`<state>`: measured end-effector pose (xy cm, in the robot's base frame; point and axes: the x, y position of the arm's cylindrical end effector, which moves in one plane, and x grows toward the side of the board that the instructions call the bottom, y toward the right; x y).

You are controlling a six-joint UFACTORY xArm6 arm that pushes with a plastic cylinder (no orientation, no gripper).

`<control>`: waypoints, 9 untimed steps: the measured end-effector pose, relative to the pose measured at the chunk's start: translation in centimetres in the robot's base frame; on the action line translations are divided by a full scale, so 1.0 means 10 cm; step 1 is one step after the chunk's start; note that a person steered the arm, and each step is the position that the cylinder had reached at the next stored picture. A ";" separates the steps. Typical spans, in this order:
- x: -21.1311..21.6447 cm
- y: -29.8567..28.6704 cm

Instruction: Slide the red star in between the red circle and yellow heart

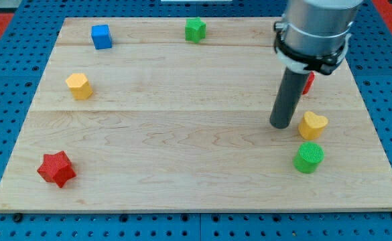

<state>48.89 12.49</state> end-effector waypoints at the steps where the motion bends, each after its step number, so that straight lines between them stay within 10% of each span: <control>1: 0.42 -0.77; 4: 1.21 -3.72; 9: 0.46 -3.06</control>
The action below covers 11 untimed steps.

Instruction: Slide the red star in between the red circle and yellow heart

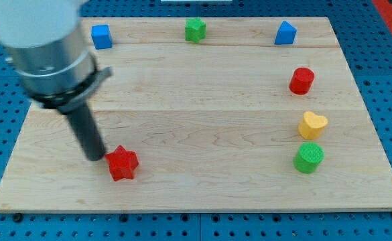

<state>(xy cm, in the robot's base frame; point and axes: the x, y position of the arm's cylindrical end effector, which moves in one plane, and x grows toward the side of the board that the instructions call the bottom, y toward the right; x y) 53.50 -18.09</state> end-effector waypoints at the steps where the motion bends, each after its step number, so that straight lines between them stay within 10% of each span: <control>1: 0.31 -0.28; 2: 0.60 0.26; 6: -0.64 1.44; 11: -1.26 1.44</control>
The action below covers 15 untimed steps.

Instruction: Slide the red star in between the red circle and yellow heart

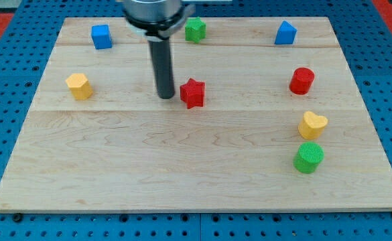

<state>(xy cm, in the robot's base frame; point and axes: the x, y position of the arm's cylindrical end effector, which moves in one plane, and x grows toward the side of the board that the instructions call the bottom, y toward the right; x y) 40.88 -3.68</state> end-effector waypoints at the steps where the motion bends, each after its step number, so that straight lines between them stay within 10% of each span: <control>1: 0.04 0.48; 6: -0.06 1.02; 8: -0.02 0.33; 15: 0.15 1.75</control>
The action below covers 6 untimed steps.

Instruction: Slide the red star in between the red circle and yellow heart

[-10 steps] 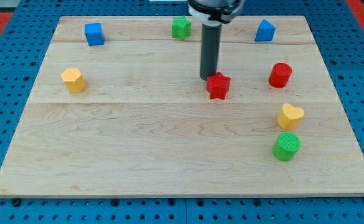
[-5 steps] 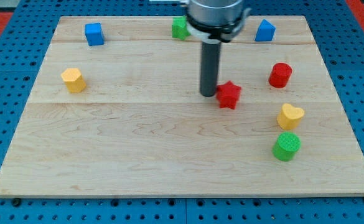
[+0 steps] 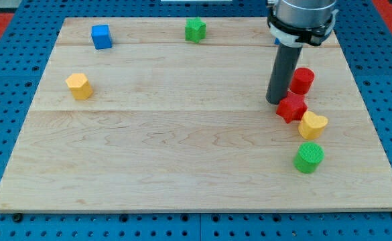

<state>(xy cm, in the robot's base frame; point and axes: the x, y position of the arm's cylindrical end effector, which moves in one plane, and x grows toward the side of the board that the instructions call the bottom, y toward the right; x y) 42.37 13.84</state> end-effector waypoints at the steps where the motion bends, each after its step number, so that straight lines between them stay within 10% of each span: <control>1: 0.00 -0.51; 6: 0.24 0.16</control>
